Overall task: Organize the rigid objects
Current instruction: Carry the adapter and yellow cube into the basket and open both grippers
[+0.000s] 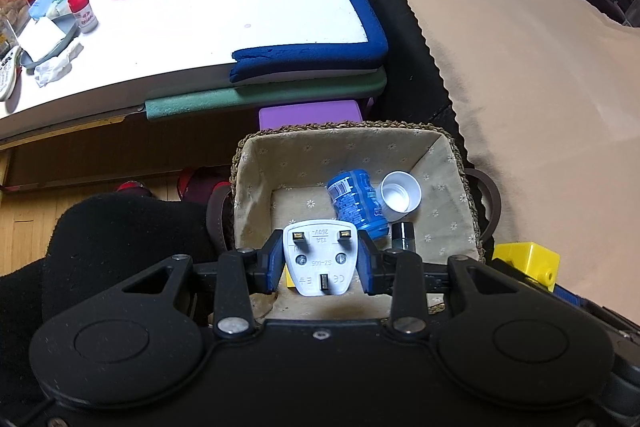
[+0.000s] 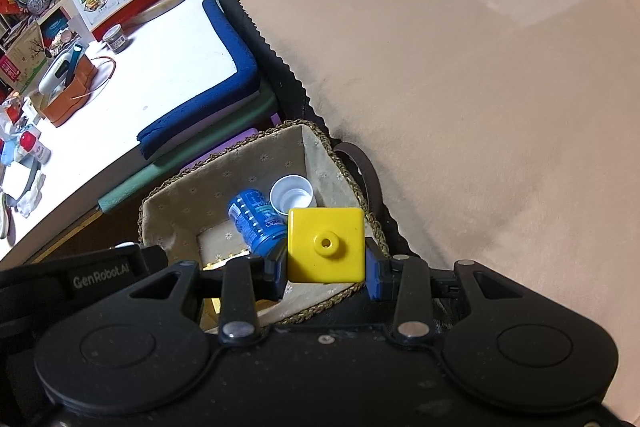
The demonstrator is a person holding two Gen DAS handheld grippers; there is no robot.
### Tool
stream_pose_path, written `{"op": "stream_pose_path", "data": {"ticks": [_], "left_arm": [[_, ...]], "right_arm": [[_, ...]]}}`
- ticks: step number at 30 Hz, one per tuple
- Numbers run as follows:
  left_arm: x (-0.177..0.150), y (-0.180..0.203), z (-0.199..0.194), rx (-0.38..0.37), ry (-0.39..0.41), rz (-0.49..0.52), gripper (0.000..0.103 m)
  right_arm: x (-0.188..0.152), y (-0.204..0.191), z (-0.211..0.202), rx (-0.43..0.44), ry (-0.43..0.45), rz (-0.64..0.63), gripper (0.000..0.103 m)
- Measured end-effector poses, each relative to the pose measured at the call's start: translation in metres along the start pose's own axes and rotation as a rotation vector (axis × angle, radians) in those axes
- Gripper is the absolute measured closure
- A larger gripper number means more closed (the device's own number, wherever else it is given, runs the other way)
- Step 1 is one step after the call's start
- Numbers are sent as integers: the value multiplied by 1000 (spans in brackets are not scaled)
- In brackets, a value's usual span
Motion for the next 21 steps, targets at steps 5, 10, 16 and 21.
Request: {"op": "stream_pose_path", "data": {"ticks": [5, 10, 16, 21], "left_arm": [[1, -1, 1, 3, -6, -9, 67], [1, -3, 2, 4, -10, -23, 67], [1, -1, 3, 16, -9, -18, 66], [0, -1, 0, 28, 7, -14, 53]], "right_arm": [[4, -6, 7, -8, -10, -13, 67], [6, -10, 12, -8, -12, -5, 67], [-1, -9, 17, -14, -23, 1, 67], [0, -8, 18, -22, -15, 6, 59]]}}
Point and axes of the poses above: each gripper's, at about its wrist camera, not at the fingertips, and z roughly the way its jaws point, y to its right, x to its top, the point moved 3 cm from there along z, roughly the way its jaws point
